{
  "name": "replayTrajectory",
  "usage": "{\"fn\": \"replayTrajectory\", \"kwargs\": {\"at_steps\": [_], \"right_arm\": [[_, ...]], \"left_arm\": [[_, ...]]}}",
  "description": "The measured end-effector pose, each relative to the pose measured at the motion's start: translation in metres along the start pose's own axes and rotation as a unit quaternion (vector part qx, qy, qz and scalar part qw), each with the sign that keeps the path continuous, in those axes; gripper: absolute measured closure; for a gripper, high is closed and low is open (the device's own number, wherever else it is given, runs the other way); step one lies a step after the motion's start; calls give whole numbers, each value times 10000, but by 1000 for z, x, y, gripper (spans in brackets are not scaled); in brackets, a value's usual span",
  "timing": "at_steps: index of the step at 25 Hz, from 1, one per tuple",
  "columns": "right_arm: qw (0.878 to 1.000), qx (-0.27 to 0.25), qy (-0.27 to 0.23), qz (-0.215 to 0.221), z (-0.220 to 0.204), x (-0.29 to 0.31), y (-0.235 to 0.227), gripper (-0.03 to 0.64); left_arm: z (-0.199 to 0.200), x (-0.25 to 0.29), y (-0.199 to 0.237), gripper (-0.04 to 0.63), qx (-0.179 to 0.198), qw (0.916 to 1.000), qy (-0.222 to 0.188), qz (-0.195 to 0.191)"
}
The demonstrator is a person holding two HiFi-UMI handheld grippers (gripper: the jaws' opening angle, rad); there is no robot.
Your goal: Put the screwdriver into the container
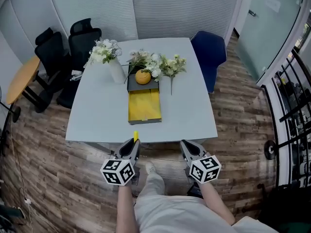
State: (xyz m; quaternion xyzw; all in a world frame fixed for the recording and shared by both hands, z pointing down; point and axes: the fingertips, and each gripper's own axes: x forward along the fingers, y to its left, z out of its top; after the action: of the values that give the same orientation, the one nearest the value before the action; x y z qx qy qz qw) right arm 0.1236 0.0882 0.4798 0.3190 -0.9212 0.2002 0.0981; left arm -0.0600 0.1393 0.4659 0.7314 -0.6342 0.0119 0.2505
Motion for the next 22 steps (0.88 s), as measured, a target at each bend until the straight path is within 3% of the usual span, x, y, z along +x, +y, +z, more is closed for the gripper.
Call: {"fn": "replayTrajectory", "kwargs": {"at_steps": [15, 22], "right_arm": [[9971, 321, 504, -468, 42, 191, -46, 600], [9954, 310, 553, -715, 53, 232, -61, 601]], "left_arm": [[61, 147, 145, 525, -222, 9965, 764, -248], [75, 187, 176, 525, -210, 9946, 909, -450]]}}
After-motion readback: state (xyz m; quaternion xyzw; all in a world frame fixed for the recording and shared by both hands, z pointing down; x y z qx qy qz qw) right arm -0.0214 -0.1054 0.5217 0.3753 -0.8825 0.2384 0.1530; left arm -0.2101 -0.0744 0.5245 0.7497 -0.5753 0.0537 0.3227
